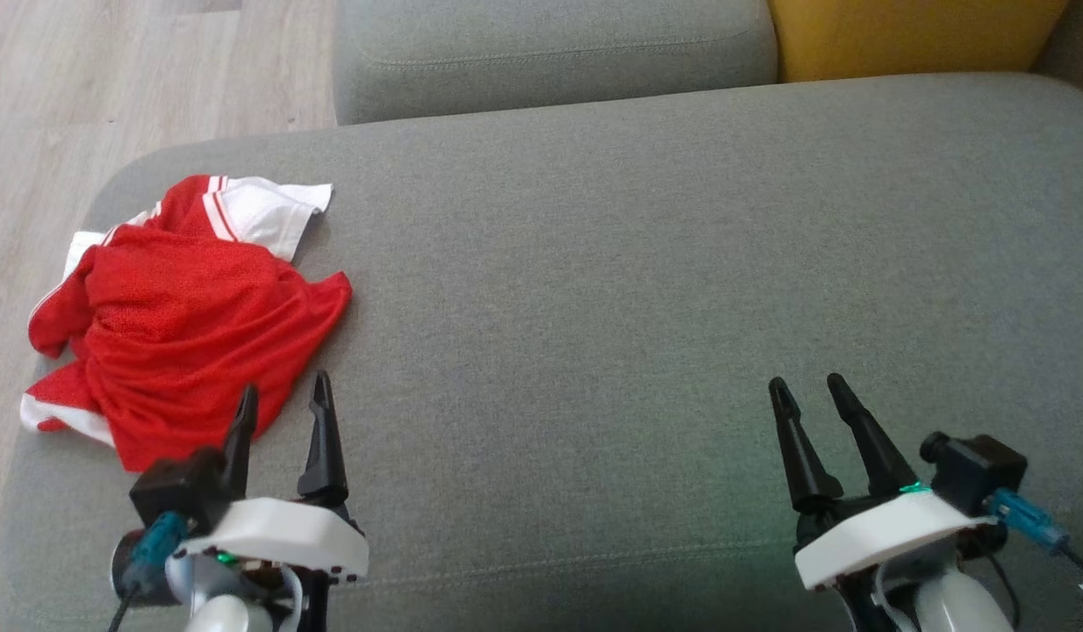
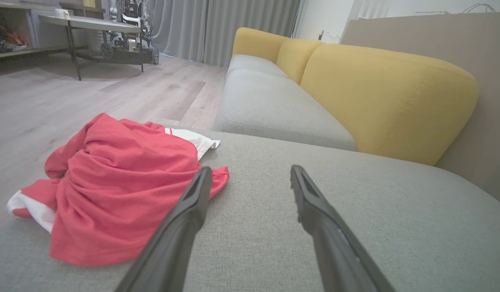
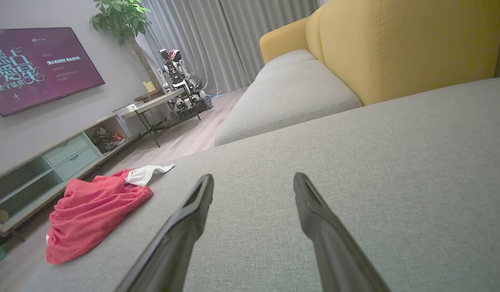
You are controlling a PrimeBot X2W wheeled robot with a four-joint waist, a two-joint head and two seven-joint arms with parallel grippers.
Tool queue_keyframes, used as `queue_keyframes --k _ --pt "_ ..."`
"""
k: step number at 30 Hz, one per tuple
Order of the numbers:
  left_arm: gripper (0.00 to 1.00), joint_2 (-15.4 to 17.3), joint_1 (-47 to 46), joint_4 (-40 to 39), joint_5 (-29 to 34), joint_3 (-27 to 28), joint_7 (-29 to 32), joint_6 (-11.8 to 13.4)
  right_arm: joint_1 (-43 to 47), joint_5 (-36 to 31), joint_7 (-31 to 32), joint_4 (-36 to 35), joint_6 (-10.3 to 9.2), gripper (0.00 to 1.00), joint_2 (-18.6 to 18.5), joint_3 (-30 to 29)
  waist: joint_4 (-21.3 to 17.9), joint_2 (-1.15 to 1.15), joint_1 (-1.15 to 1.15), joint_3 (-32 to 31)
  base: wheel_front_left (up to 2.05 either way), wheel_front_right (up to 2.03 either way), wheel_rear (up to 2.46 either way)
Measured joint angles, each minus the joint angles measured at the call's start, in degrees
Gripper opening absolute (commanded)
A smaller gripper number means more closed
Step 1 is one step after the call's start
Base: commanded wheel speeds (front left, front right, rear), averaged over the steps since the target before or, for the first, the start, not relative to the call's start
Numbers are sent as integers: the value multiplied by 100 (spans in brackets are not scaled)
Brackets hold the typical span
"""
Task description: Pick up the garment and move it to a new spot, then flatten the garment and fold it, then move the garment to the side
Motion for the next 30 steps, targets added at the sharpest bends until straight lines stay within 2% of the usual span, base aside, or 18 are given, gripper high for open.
queue_keyframes --k 9,16,30 --pt "100 -11 24 -166 533 2 -147 29 -7 -630 -168 -55 0 100 -3 10 -41 0 0 4 0 0 0" --pt "100 -107 38 -219 1024 24 -272 -89 -14 -1104 -269 -89 0 100 -3 -2 -57 0 0 8 0 0 0" --pt "100 -301 254 -252 1975 96 -498 -579 -16 -1859 -508 -87 0 100 -10 -80 -88 0 0 -5 0 0 0"
